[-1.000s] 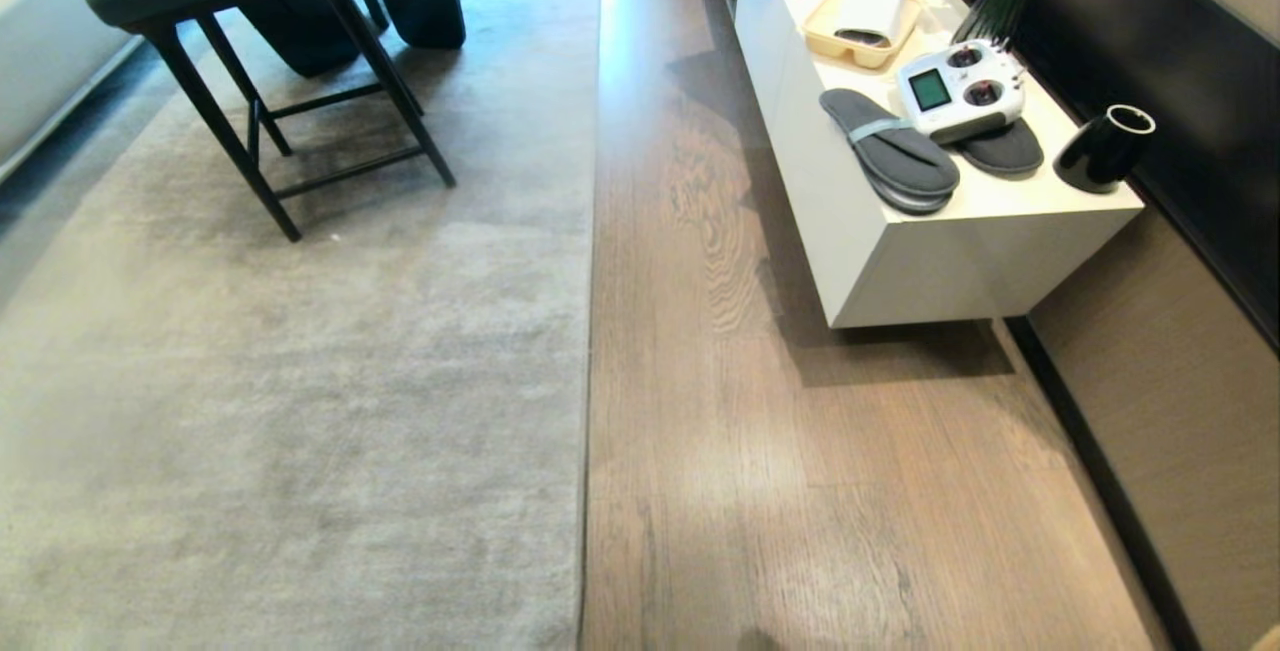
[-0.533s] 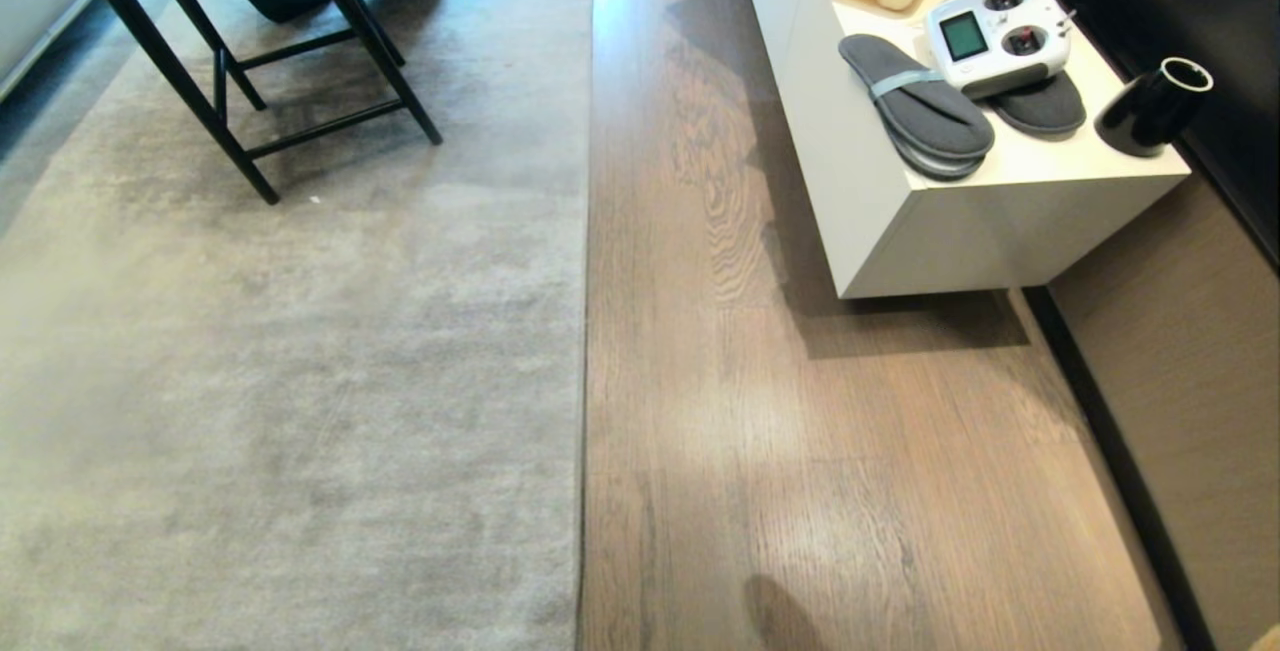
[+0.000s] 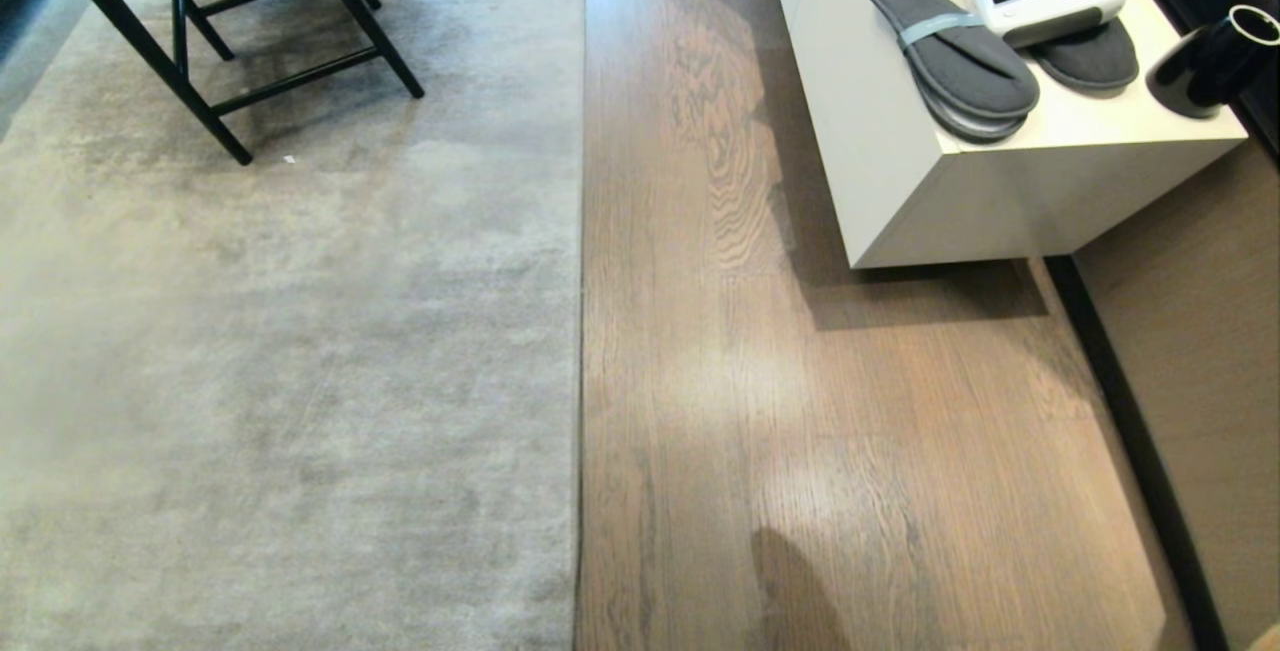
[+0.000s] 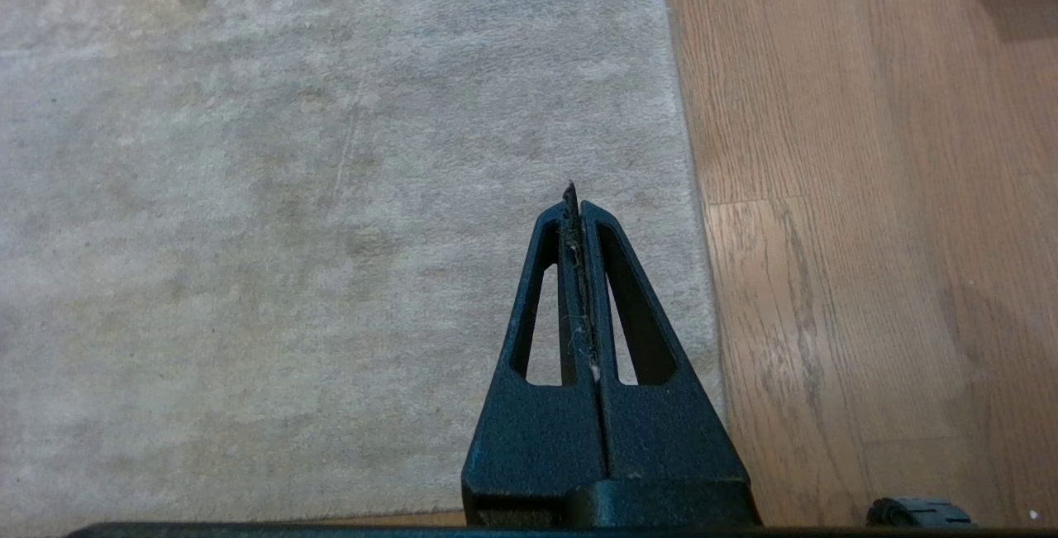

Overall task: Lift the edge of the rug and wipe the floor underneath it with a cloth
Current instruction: Put down the rag

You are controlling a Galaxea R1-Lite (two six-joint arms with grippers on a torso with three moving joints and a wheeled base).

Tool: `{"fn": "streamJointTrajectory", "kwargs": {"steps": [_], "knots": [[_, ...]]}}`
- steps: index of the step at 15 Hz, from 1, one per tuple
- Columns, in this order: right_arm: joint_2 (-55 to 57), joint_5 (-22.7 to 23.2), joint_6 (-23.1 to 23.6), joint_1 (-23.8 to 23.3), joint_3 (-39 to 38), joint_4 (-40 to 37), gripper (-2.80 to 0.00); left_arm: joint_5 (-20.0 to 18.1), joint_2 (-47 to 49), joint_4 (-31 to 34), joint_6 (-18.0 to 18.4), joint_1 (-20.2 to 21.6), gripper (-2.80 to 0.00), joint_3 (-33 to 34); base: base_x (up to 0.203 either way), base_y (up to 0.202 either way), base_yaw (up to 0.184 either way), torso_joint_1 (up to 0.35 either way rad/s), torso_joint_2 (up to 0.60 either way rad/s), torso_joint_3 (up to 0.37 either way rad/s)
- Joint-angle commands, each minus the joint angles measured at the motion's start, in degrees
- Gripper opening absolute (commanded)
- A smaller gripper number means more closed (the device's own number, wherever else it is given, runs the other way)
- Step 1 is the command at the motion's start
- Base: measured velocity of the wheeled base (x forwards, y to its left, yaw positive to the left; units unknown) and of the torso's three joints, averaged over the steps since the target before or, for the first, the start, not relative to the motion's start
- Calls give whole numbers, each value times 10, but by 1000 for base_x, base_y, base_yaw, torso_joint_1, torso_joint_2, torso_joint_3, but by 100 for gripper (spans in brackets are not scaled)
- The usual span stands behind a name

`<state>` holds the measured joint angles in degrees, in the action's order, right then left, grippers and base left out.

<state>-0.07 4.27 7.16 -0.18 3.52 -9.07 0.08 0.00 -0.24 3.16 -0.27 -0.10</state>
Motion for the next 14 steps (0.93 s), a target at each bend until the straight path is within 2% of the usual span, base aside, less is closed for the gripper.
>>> {"fn": "streamJointTrajectory", "kwargs": {"steps": [1, 5, 14], "knots": [[1, 0, 1, 0, 0, -1, -280, 0, 0, 0, 1, 0, -280, 0, 0, 0, 0, 2, 2, -36], [1, 0, 1, 0, 0, -1, -280, 0, 0, 0, 1, 0, -280, 0, 0, 0, 0, -1, 5, -68], [1, 0, 3, 0, 0, 0, -280, 0, 0, 0, -1, 0, -280, 0, 0, 0, 0, 3, 3, -193]]}}
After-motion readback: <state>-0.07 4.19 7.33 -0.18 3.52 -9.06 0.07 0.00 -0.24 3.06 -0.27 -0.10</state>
